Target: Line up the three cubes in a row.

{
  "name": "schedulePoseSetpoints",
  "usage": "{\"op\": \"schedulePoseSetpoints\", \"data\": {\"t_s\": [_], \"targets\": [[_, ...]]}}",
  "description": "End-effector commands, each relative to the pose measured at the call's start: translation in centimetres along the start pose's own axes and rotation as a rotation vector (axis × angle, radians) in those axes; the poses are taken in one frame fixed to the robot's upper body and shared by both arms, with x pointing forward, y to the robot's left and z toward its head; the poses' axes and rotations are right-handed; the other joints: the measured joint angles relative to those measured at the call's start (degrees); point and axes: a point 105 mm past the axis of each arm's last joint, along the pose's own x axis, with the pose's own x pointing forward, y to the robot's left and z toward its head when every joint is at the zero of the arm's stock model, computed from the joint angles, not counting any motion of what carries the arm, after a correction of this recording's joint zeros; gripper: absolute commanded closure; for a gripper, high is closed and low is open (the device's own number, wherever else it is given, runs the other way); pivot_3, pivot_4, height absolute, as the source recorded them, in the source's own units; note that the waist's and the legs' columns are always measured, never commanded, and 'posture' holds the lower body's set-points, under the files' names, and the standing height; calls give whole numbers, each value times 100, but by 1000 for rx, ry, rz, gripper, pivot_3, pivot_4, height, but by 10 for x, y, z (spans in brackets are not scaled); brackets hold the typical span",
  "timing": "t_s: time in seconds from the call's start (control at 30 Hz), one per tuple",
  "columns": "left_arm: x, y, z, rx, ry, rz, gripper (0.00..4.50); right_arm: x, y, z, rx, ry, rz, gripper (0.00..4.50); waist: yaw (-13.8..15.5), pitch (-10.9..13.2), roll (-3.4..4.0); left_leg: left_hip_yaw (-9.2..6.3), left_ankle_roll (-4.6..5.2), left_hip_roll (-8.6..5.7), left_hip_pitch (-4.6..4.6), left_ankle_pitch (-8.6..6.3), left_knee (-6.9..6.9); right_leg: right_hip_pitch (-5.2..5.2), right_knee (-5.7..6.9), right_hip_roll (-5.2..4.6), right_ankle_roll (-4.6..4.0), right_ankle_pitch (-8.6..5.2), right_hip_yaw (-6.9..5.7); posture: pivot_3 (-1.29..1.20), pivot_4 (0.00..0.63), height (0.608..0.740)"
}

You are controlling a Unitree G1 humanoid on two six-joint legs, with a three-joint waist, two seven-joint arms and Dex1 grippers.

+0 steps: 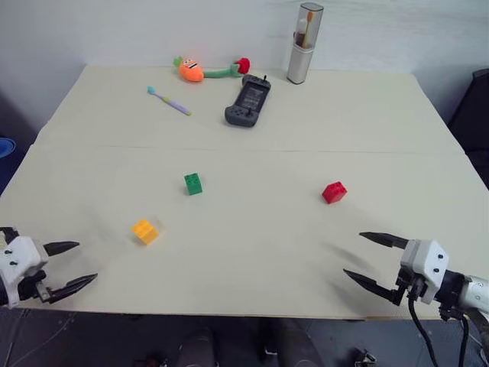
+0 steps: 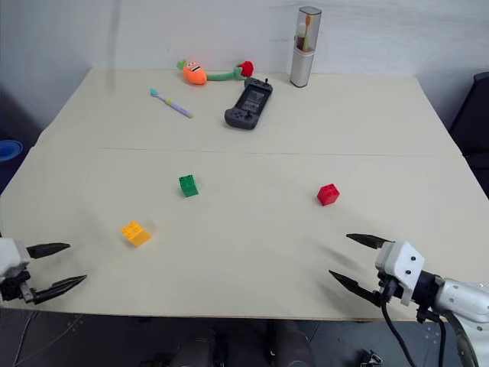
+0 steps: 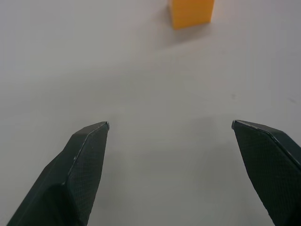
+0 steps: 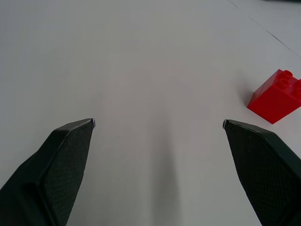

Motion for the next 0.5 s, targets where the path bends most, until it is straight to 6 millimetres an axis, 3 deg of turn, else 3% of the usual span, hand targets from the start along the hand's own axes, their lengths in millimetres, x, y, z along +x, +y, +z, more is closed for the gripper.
{"op": "schedulePoseSetpoints", "data": {"t_s": [0.03, 0.13, 0.23, 0.37, 0.5], "targets": [[1, 11, 16, -23, -59, 63, 116, 2, -8, 13, -26, -52, -36, 0, 1, 0, 0, 0, -1, 0, 2, 1, 1, 1, 3, 0, 0, 0, 0, 0, 150, 740], [6, 8, 28, -101, -81, 44, 116, 1, -13, 19, -39, -82, -71, 0, 7, 0, -1, 0, -1, -2, 10, 3, 7, 7, 16, -2, 0, 0, 1, 0, 150, 740], [12, 1, 70, -256, -261, 8, 116, -20, -23, 14, -33, -78, -248, 0, 39, -2, -3, 0, -4, -2, 18, 5, 3, 13, 20, -2, -1, 0, 3, 0, 150, 740], [33, -34, 89, -211, -269, -148, 116, -47, -28, -7, 84, -32, -502, 0, 103, -4, 1, 0, -33, -6, 18, 20, 0, 13, 19, -4, -1, -1, 6, 0, 150, 740], [54, -55, 103, -136, -320, -227, 116, -47, -25, -18, 166, -33, -626, 0, 45, -7, 7, 7, -25, -8, 32, 16, -1, 20, 27, 0, -2, -1, 17, 0, 150, 740]]}}
